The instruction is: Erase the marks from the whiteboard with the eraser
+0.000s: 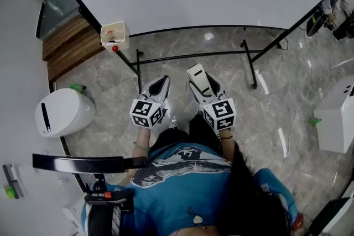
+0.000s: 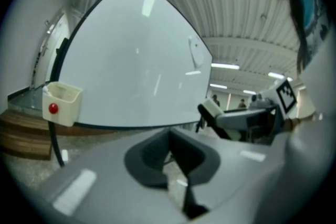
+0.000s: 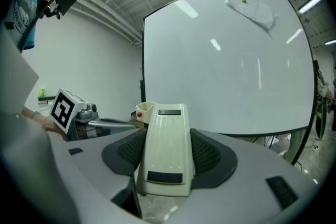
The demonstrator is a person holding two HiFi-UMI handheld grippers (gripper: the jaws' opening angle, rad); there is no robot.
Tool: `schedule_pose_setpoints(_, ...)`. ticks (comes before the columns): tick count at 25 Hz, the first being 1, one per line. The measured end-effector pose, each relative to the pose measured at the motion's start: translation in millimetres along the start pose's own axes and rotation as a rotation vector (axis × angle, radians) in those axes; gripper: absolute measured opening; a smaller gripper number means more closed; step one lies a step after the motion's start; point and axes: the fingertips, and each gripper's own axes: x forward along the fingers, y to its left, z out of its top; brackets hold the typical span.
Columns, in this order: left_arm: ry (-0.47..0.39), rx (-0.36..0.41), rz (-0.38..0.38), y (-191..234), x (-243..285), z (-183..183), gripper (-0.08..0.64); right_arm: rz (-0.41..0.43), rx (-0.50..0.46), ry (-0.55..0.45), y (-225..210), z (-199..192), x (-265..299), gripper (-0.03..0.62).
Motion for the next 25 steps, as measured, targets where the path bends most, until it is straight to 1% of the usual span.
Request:
schedule_pose_setpoints(3, 0.009, 0.016, 0.005, -3, 23, 4, 0.002, 0.006, -0.045, -0.089, -35, 39, 10, 0.262)
schedule_pose_setpoints(6, 0.001, 0.021, 0.043, 0, 50, 12, 0.002, 0.016, -0.111, -0.163, -76, 85, 23, 0.262)
schedule_pose_setpoints(11, -0.057, 0.012, 0.100, 6, 105, 39, 0.002, 0.025, -0.200, -0.246, -144, 149, 42, 0.262)
schedule_pose_setpoints(15, -0.093, 0.022, 0.119, 3, 147, 60, 0.002, 0.012, -0.250, -0.309, -196, 193, 56, 0.262)
schedule_pose_setpoints(17, -0.098, 0.033, 0.121, -2, 164, 65, 0.002, 0.000, -0.276, -0.346, -218, 214, 59, 0.262)
schedule_pose_setpoints(20, -0.084, 0.040, 0.123, -6, 186, 62, 0.002, -0.031, -0.335, -0.403, -246, 246, 63, 0.262)
schedule_pose_setpoints(25, -0.066, 0.040, 0.130, -12, 203, 63, 0.002, -0.106, -0.450, -0.495, -280, 306, 58, 0.262)
